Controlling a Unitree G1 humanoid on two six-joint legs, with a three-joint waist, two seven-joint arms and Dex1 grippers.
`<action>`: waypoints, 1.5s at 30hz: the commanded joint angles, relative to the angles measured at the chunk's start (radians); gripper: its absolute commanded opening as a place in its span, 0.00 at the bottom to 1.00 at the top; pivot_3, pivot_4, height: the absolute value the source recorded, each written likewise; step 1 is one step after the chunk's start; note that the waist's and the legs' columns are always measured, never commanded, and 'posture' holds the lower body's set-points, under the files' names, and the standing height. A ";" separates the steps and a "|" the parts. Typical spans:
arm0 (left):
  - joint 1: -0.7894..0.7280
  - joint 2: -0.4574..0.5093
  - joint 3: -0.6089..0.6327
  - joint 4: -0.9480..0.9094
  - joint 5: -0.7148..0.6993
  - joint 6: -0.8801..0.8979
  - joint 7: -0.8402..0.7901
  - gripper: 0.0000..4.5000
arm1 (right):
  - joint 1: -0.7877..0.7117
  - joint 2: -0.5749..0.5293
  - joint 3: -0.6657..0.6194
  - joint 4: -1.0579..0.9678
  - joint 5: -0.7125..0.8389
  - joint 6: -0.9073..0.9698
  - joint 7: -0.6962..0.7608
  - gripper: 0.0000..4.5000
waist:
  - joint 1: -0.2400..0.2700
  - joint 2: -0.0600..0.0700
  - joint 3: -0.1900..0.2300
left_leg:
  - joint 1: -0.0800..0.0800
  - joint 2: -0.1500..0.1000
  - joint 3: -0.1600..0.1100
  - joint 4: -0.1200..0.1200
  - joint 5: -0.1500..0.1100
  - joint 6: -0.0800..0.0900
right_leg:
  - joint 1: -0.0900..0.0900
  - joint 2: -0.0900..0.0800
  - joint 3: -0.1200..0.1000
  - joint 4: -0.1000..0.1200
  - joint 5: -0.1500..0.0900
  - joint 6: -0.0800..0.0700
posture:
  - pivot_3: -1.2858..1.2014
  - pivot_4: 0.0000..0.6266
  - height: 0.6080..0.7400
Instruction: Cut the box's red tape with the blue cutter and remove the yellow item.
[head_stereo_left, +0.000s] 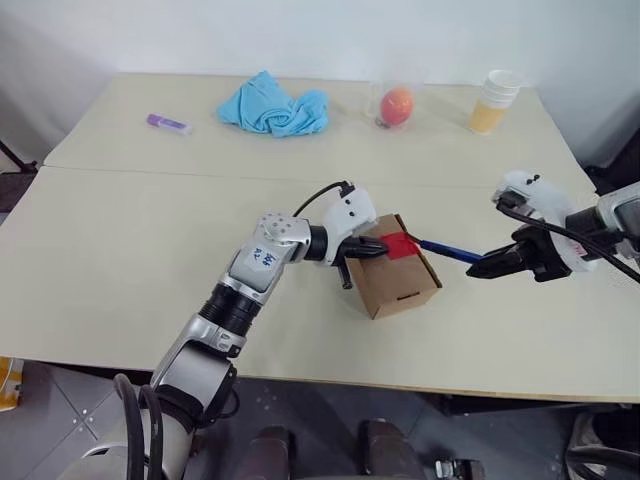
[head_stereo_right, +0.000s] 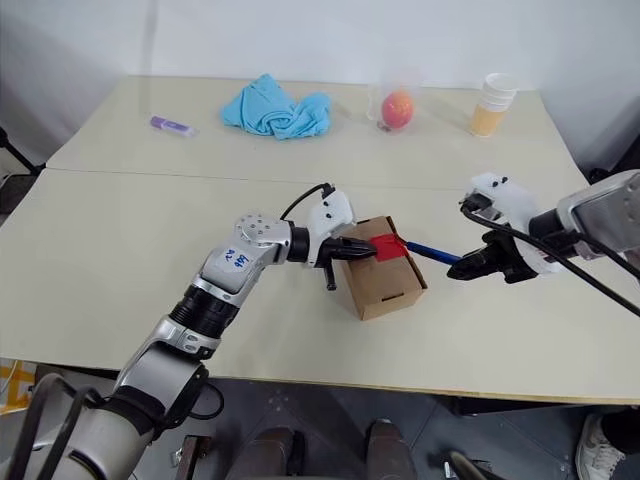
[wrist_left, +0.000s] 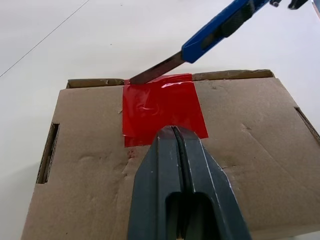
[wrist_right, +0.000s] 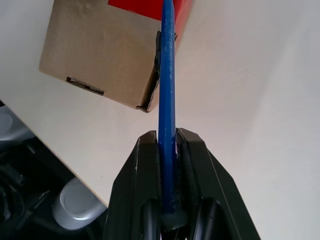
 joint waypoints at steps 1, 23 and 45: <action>0.016 0.004 -0.013 0.010 0.015 0.015 0.005 0.00 | 0.007 0.000 -0.032 -0.011 0.058 -0.031 -0.049 0.04 | -0.002 0.000 0.000 | 0.000 0.000 0.000 0.000 0.000 0.000 | 0.000 0.000 0.000 0.000 0.000 0.000 | 0.52 0.24 1.00; 0.024 -0.003 -0.008 0.005 0.016 0.024 0.023 0.00 | -0.003 0.000 -0.008 -0.077 0.034 0.083 -0.021 0.04 | -0.013 0.000 0.000 | 0.001 -0.001 0.001 0.001 -0.001 0.002 | -0.001 0.001 0.010 0.000 0.002 0.004 | 0.52 0.24 1.00; 0.022 0.013 0.003 -0.012 0.001 0.011 0.004 0.00 | -0.207 0.000 0.091 0.062 0.123 0.154 0.121 0.04 | -0.014 -0.001 0.000 | 0.001 0.000 0.004 0.001 -0.002 0.003 | -0.003 0.001 0.013 -0.001 0.003 0.005 | 0.52 0.24 1.00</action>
